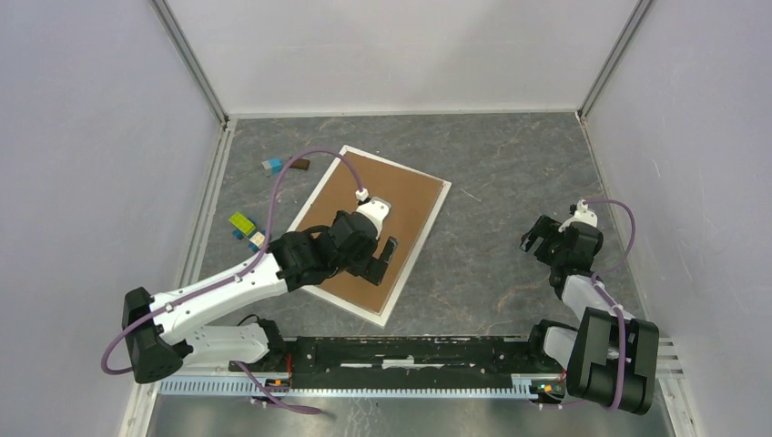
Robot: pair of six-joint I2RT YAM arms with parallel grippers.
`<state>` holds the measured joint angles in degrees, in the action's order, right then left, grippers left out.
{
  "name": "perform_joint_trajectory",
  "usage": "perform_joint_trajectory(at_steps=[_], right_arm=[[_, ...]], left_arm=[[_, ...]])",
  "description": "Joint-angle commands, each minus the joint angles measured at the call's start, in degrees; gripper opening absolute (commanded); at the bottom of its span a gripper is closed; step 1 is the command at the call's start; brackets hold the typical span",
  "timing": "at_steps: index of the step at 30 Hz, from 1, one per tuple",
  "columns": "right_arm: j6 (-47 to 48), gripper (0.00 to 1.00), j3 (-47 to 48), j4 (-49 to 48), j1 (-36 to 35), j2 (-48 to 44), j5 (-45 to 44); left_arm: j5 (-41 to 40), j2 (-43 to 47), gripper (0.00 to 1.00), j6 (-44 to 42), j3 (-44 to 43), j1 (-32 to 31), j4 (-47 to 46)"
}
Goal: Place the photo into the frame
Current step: Turn over the photo frame item on the photo frame, then move the photo frame to the center of the board.
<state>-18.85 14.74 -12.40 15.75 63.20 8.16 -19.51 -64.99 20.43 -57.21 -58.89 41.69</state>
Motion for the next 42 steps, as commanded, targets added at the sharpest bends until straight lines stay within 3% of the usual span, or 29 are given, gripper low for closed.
perform_joint_trajectory(at_steps=[1, 9, 13, 15, 19, 23, 28, 34, 37, 42], right_arm=[[-0.26, 0.90, -0.20, -0.76, -0.31, 0.22, 0.65], [-0.22, 0.90, -0.24, -0.76, -0.53, -0.03, 0.64], [-0.11, 0.90, -0.28, -0.67, -0.54, 0.04, 0.93], [-0.03, 0.90, -0.28, -0.68, -0.61, 0.00, 1.14], [-0.02, 0.90, -0.20, -0.72, -0.67, 0.39, 1.64], [0.02, 0.90, -0.19, -1.15, -0.90, 0.96, 2.14], [-0.08, 0.91, -0.48, -1.99, -1.56, 1.27, 2.80], [0.26, 0.90, 0.54, -2.53, -3.21, 4.14, 4.43], [0.09, 0.91, 0.29, -3.66, -3.99, 4.91, 4.30], [0.09, 0.91, 0.70, -4.07, -5.07, 6.44, 4.24]], left_arm=[[7.73, 3.34, 1.00, 3.81, -0.71, 0.24, -3.08], [16.37, 7.49, 1.00, 6.02, -3.21, 0.51, -4.06], [19.18, 7.17, 1.00, 3.86, -6.68, 4.60, -3.19], [23.72, 7.05, 1.00, 3.14, -7.69, 10.72, -3.65], [34.83, 6.19, 1.00, 3.73, -6.96, 29.70, -8.94], [35.25, -0.21, 1.00, 5.11, -8.60, 42.36, -12.86], [37.00, -9.97, 1.00, 8.11, -4.67, 55.65, -24.87], [34.43, -21.89, 1.00, 4.45, -8.30, 58.71, -26.95], [35.72, -28.63, 1.00, 2.29, -14.29, 58.81, -20.50], [32.97, -32.65, 1.00, -1.28, -15.47, 58.81, -18.54]])
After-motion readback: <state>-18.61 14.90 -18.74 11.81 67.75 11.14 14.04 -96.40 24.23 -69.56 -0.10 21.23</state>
